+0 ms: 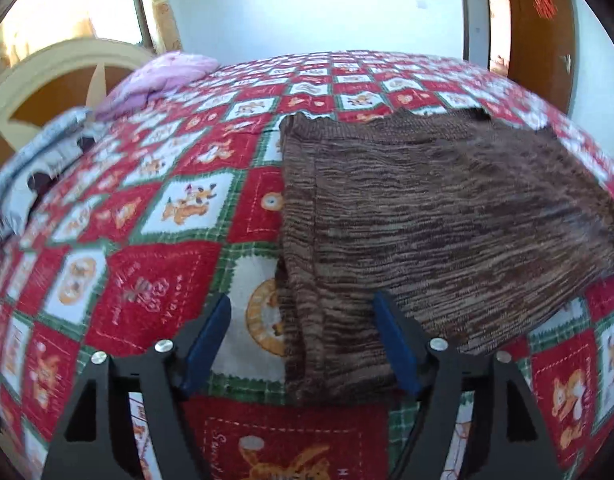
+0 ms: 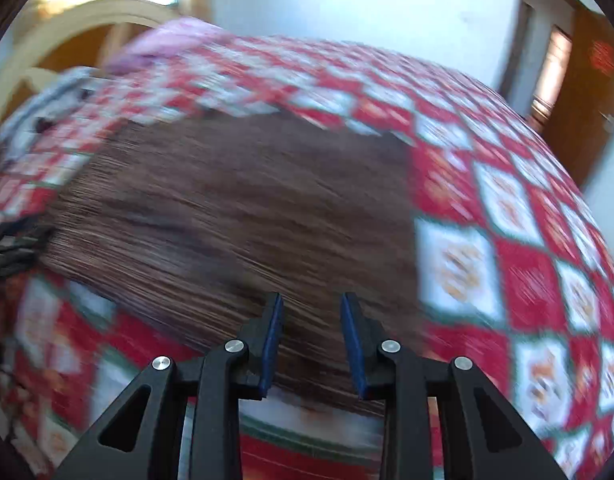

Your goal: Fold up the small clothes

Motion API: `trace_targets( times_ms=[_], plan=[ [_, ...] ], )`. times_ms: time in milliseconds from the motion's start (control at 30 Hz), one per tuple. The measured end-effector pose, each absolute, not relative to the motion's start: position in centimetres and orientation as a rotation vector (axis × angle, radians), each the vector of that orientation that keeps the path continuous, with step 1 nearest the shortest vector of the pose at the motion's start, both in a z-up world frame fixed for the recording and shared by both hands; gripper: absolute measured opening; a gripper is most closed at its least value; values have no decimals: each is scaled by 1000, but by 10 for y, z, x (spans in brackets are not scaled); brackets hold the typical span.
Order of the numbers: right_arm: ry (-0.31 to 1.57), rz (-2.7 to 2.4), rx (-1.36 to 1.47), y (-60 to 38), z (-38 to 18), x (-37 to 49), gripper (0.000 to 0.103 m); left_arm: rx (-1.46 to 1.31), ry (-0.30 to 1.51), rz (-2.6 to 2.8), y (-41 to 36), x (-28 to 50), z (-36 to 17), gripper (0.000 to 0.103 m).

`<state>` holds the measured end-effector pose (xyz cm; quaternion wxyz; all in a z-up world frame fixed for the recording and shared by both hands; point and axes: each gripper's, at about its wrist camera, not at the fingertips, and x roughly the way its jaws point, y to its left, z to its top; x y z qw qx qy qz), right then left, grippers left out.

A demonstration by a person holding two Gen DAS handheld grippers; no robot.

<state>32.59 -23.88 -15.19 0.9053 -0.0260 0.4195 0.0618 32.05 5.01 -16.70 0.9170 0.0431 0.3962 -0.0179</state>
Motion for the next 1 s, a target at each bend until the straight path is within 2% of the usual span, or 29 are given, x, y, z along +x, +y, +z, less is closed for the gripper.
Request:
trace_targets(
  times_ms=[100,200,433,900,967,1000],
  plan=[
    [862,219,-38,-201,-151,340,31,59,815,-36,53,321,-166,81],
    [933,239,-15,-176,-175,349,31,60,808,-42,51,317,-165,81],
    [889,220,-13,-175,-183,307,31,36,788,-51,74,303,-152,83],
    [903,212,-143,-154,-166,306,32,28,804,25,108,332,-147,88],
    [854,249,-147,-140,-153,306,40,31,807,27,111,334,-148,88],
    [832,279,-157,-128,-148,306,50,35,809,27,111,335,-148,88]
  ],
)
